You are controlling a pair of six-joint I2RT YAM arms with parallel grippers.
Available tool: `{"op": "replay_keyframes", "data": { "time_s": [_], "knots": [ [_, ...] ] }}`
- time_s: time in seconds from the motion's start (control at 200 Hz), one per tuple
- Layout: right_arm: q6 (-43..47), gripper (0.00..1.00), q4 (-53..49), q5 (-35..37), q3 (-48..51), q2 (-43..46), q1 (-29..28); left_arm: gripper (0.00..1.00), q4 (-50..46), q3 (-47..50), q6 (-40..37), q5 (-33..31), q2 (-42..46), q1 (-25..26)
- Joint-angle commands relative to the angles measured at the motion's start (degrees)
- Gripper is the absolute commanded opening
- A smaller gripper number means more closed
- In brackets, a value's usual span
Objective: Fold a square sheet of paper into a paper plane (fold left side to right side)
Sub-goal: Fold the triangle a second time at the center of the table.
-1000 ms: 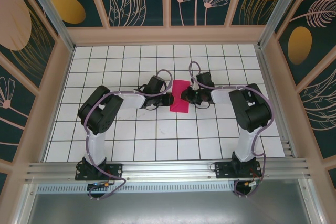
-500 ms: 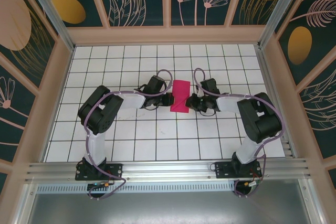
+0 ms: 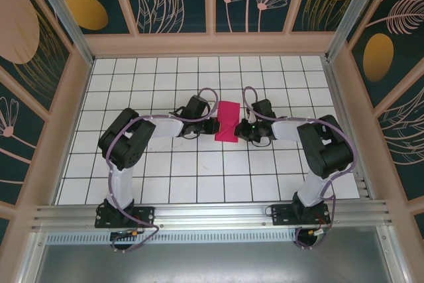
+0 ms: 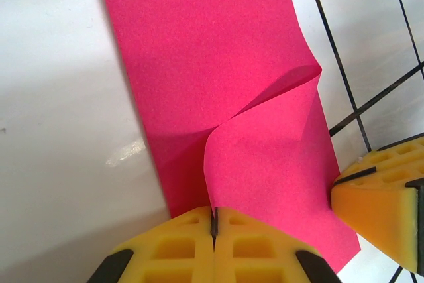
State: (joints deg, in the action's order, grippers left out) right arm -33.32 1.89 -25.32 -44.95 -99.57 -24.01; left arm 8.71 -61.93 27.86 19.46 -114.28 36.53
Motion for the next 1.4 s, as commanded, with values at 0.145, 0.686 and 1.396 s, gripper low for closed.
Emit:
{"op": "replay_keyframes", "data": {
  "time_s": [0.145, 0.686, 1.396],
  "knots": [
    [1.5, 0.14, -4.8, 3.7, -0.1, -3.1, -0.8, 0.06, -0.2, -1.0, -1.7, 0.4, 2.7, 0.0],
    [1.9, 0.14, -5.2, 3.7, -0.5, -3.2, -1.1, 0.05, -0.6, -1.2, -2.4, 0.0, 1.7, 0.0],
    [2.3, 0.14, -6.0, 4.0, -1.0, -3.5, -1.3, 0.05, -2.3, -3.2, -4.0, -0.3, -0.8, 0.0]
  ]
}}
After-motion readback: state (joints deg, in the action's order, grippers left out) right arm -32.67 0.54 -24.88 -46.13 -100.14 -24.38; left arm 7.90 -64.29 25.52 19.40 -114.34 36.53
